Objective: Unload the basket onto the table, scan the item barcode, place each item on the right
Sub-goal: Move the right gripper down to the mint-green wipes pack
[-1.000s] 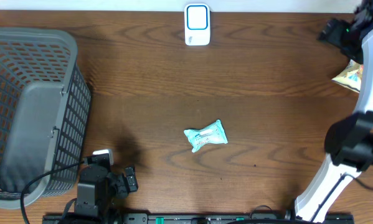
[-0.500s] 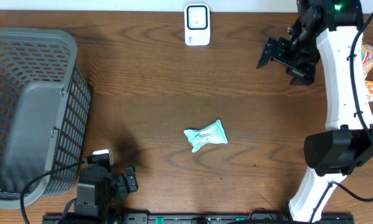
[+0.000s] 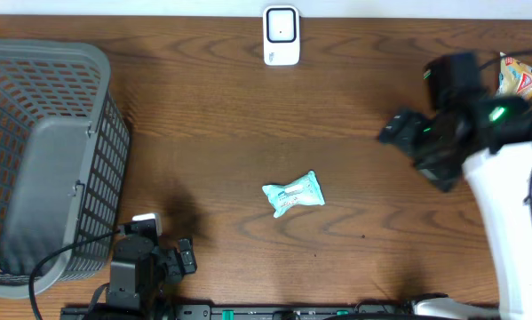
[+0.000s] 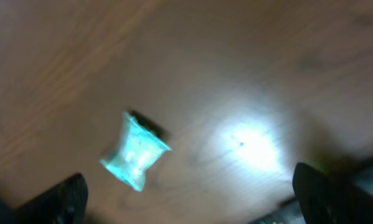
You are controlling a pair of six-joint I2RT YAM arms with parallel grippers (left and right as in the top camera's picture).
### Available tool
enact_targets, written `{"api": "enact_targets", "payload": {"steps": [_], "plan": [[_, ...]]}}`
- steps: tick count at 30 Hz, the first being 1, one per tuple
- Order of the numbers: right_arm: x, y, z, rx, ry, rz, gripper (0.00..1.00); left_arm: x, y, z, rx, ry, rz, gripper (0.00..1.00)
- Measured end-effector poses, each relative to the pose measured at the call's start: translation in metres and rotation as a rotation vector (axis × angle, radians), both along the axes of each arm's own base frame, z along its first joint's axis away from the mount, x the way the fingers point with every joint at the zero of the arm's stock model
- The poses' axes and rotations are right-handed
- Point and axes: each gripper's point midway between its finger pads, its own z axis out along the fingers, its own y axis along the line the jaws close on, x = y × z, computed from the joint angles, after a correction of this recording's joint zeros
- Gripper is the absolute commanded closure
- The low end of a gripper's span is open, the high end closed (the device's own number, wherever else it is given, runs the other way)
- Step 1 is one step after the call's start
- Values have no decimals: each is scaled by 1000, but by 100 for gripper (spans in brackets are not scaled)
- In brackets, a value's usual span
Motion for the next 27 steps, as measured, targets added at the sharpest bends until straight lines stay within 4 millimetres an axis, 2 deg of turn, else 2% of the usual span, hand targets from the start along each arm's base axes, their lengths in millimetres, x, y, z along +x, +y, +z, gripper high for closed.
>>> {"api": "enact_targets", "payload": {"steps": [2,4,7,9,11,13,17,20,27], "plan": [[12,26,-29,61,-54,10,9,0,0,0,0,2,0,2],[20,61,-66,141,-73,61,11,0,0,0,0,2,0,2],[13,104,-116,217,-46,134,11,0,0,0,0,1,0,2],[-1,124,-138,238,-1,166,10,0,0,0,0,1,0,2],[-10,140,-149,253,22,192,9,0,0,0,0,1,0,2],[-12,149,-151,262,25,201,8,0,0,0,0,1,0,2],[-18,156,-157,259,53,181,10,0,0,0,0,1,0,2],[-21,159,-170,247,91,135,11,0,0,0,0,1,0,2],[0,176,-209,234,66,95,13,0,0,0,0,1,0,2]]}}
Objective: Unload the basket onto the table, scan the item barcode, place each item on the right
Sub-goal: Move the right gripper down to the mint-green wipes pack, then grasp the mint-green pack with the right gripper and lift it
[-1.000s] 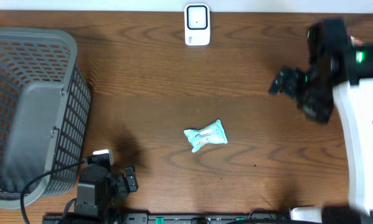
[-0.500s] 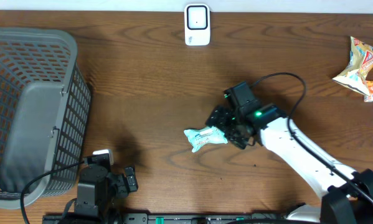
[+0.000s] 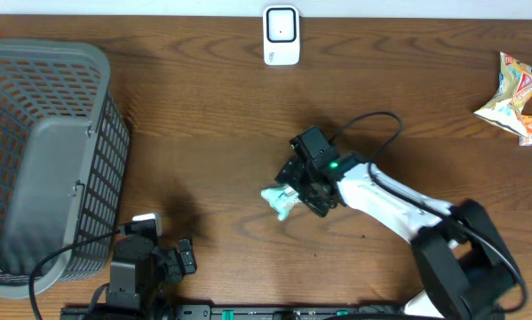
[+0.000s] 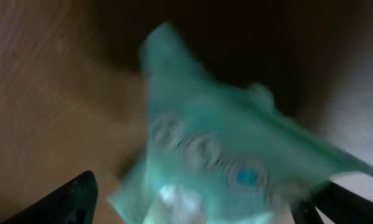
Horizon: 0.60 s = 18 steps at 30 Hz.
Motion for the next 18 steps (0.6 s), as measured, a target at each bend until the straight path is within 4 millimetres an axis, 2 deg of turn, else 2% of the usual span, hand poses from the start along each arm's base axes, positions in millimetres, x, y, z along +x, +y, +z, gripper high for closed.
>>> {"api": "enact_targets", "payload": {"steps": [4,7,9,11,13,15,18], "plan": [[8,5,-2,13,-20,-1,30,0,0,0,0,0,0,2],[7,8,-3,10,-34,78,32,0,0,0,0,0,0,2],[6,9,-3,1,-62,188,32,0,0,0,0,0,0,2],[3,10,-2,-10,-95,369,31,0,0,0,0,0,0,2],[1,3,-2,-49,-98,494,29,0,0,0,0,0,0,2],[1,-14,0,-130,-89,589,28,0,0,0,0,0,0,2],[19,-38,15,-272,-110,665,20,0,0,0,0,0,0,2]]}}
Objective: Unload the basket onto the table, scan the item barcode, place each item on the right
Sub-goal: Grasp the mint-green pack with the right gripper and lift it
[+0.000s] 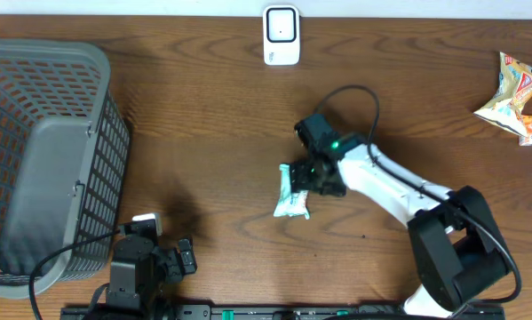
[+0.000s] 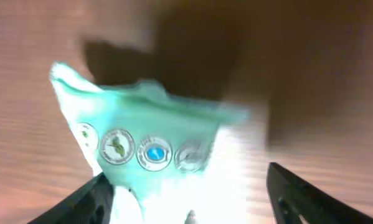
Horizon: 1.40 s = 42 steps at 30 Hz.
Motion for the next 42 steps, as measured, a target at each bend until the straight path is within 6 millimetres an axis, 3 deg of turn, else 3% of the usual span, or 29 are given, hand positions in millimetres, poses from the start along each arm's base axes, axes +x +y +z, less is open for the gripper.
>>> {"api": "enact_targets", "payload": {"steps": [3,6,10,11,12,14,19,24,29,37,42], "plan": [[24,-6,26,-58,-77,54,15,0,0,0,0,0,0,2],[43,2,56,-69,-144,93,13,0,0,0,0,0,0,2],[41,20,70,-61,-168,74,19,0,0,0,0,0,0,2],[33,23,69,-64,-148,54,27,0,0,0,0,0,0,2],[27,26,67,-66,-132,36,46,0,0,0,0,0,1,2],[17,34,64,-66,-114,8,74,0,0,0,0,0,0,2],[-8,44,54,-83,-45,-32,99,0,0,0,0,0,0,2],[-32,37,49,-126,41,-74,99,0,0,0,0,0,0,2],[-28,36,44,-128,20,-96,99,0,0,0,0,0,0,2],[-41,27,6,-134,40,-102,99,0,0,0,0,0,0,2],[-37,31,-4,-105,14,-103,99,0,0,0,0,0,0,2]]}}
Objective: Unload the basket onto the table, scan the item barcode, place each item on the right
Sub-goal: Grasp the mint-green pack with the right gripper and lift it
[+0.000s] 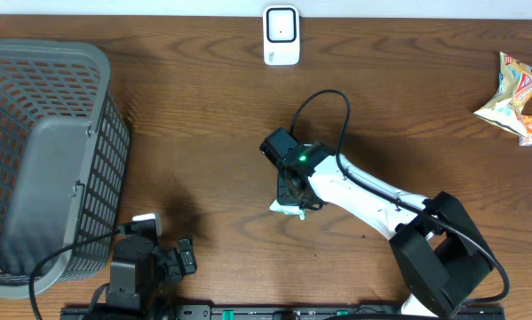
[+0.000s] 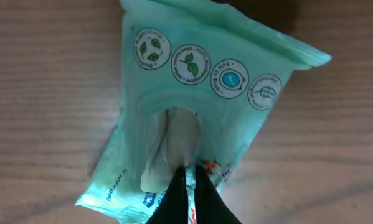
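A mint-green wipes packet lies on the brown table, filling the right wrist view, its row of round icons along the far edge. My right gripper is shut, its two black fingers pinching the middle of the packet's film. Overhead, the right gripper covers most of the packet just below the table's centre. The white barcode scanner stands at the back edge, well beyond the packet. My left gripper rests at the front left; its jaws are too small to read.
A large grey mesh basket fills the left side. Orange and white snack packets lie at the far right edge. The right arm's cable loops over the table between packet and scanner.
The right gripper's fingers stood wide apart on either side of the packet; now they are pinched together on its film. The gripper and packet sit slightly further left and nearer the front.
At first the right arm was at the far right and the packet lay alone at the table's centre. Then the open gripper was down over the packet. The packet then lay turned more upright with the fingers still apart. Now the gripper is shut on it.
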You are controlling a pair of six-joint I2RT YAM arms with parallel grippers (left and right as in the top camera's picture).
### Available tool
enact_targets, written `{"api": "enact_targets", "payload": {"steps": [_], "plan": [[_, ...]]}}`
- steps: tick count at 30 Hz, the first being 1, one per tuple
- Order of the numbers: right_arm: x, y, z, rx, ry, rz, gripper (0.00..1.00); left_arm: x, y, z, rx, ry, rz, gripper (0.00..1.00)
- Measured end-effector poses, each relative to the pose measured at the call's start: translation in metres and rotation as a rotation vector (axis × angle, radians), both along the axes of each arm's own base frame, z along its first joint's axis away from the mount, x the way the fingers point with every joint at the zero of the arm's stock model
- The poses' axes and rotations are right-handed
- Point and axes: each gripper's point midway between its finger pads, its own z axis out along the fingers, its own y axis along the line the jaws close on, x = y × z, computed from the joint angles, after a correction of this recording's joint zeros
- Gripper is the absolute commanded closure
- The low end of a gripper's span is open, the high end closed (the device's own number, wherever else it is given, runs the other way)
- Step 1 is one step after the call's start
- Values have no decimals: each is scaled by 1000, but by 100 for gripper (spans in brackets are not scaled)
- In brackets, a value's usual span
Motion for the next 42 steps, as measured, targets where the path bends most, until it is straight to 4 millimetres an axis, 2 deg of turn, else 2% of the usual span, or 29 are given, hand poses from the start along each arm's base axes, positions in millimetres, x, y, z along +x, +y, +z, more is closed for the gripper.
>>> {"api": "enact_targets", "payload": {"steps": [4,10,13,19,21,23,28,32,33,35,40,41,42], "plan": [[5,4,-5,24,-28,0,98,0,0,0,0,0,0,2],[5,-1,-7,27,-14,-17,82,0,0,0,0,0,0,2],[4,-12,-10,27,29,-51,78,0,0,0,0,0,0,2],[8,-52,-8,-62,88,-115,90,0,0,0,0,0,0,2],[15,-64,1,-91,103,-115,83,0,0,0,0,0,0,2],[29,-67,16,-93,86,-106,77,0,0,0,0,0,0,2],[66,-47,62,-44,-26,-16,58,0,0,0,0,0,0,2],[62,-29,66,-56,-50,87,39,0,0,0,0,0,0,2],[58,-25,64,-70,-54,115,29,0,0,0,0,0,0,2],[48,-18,55,-106,-63,173,1,0,0,0,0,0,0,2],[16,-11,33,-230,-67,301,1,0,0,0,0,0,0,2],[15,-9,33,-240,-74,319,10,0,0,0,0,0,0,2],[15,-6,34,-246,-86,336,15,0,0,0,0,0,0,2]]}}
